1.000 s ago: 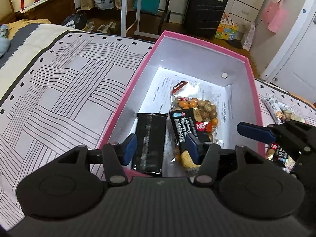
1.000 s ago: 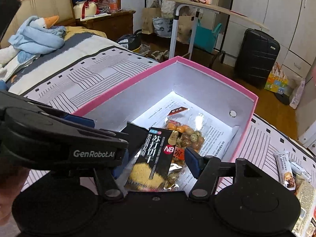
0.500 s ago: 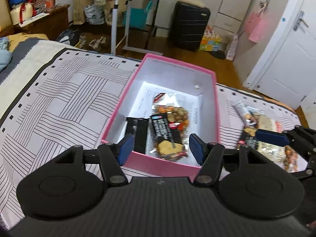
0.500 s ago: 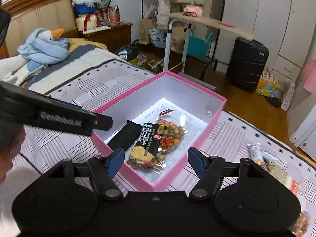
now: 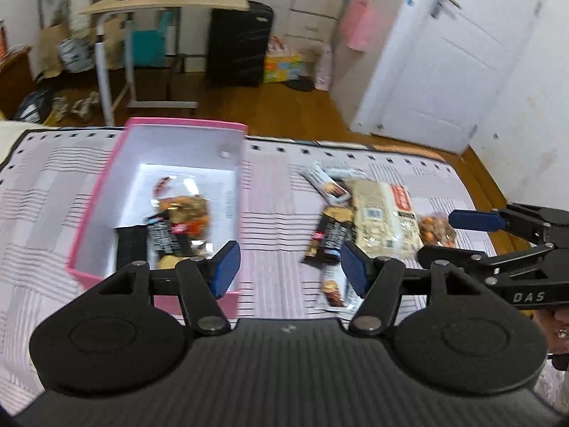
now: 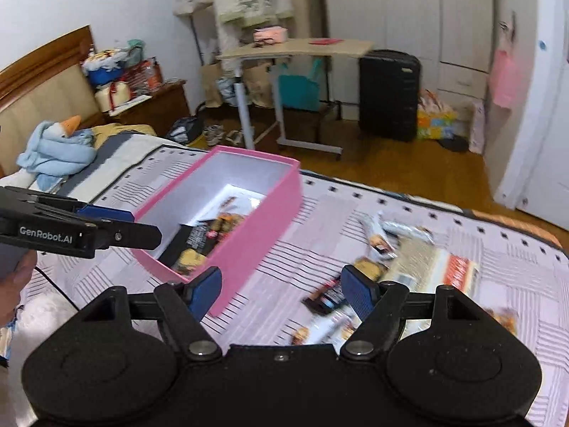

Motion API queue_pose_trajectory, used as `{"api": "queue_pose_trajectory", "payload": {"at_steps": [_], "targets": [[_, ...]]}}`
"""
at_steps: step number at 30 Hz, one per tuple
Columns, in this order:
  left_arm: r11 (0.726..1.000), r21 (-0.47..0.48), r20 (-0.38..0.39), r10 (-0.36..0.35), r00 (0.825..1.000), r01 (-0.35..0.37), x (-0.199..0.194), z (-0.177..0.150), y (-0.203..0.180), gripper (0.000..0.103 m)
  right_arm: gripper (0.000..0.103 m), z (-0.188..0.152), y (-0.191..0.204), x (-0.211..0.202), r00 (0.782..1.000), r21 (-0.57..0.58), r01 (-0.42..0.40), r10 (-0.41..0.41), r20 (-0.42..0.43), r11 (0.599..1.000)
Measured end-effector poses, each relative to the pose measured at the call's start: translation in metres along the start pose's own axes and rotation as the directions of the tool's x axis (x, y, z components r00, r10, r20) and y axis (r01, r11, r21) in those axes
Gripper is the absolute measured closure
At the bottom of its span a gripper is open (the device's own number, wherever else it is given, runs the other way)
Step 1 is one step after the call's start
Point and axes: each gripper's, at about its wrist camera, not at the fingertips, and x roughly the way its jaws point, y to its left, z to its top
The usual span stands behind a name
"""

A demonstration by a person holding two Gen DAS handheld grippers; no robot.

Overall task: Organize snacks
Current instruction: 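Reach both tools back to the snacks and close the left tool on a white bar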

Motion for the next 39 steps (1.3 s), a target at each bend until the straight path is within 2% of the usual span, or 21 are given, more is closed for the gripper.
{"api": "queue_pose_trajectory", "payload": {"at_steps": [5,10,13,15,17,22,27,33,36,38,39], "targets": [[0.999,0.032,-0.078,-0.014,0.997,0.016,0.046,-0.002,-0.031,0.043,0.025,-0.022,-0.023,0.020,0.998,0.019,0.017,-0.016,-0.053,1.000],[1.000,0.019,-0.163,-0.017,0.987,0.020,0.097,-0.010,-0.044,0.045,0.028,-0.045,-0.045,0.046,0.997,0.097,0.001,0.007,-0.083,0.995],[1.000,0.011,-0.171,0.004,0.985,-0.002,0.118,-0.018,-0.044,0.045,0.029,-0.062,-0.059,0.059,0.999,0.162,-0.005,0.012,-0.046,0.987],[1.000,-0.005,-0.177,-0.002,0.984,0.001,0.130,-0.023,-0.041,0.045,0.029,-0.073,-0.066,0.068,1.000,0.196,-0.006,0.007,-0.004,0.981],[1.000,-0.026,-0.179,-0.016,0.984,0.012,0.142,-0.028,-0.037,0.046,0.029,-0.081,-0.070,0.076,1.000,0.212,-0.001,0.002,-0.004,0.977],[0.999,-0.045,-0.142,-0.023,0.990,0.017,0.159,-0.036,-0.032,0.047,0.039,-0.092,-0.074,0.094,0.998,0.253,0.002,0.015,-0.066,0.968],[0.998,-0.032,-0.154,-0.066,0.986,0.062,0.174,-0.045,-0.038,0.050,0.045,-0.099,-0.064,0.111,0.989,0.255,-0.025,0.061,-0.134,0.967],[0.998,0.038,-0.175,-0.038,0.984,0.046,0.191,-0.055,-0.053,0.055,0.045,-0.110,-0.060,0.138,0.978,0.295,0.004,0.058,-0.201,0.956],[0.998,0.055,-0.173,0.000,0.985,0.009,0.201,-0.059,-0.054,0.058,0.046,-0.112,-0.059,0.142,0.980,0.283,0.012,0.045,-0.192,0.959],[0.998,0.059,-0.181,0.014,0.983,-0.004,0.206,-0.061,-0.053,0.061,0.055,-0.109,-0.057,0.140,0.980,0.261,0.024,0.028,-0.195,0.965],[0.999,0.051,-0.187,0.009,0.982,0.000,0.208,-0.062,-0.052,0.064,0.065,-0.108,-0.055,0.139,0.978,0.233,0.043,0.007,-0.210,0.971]]}}
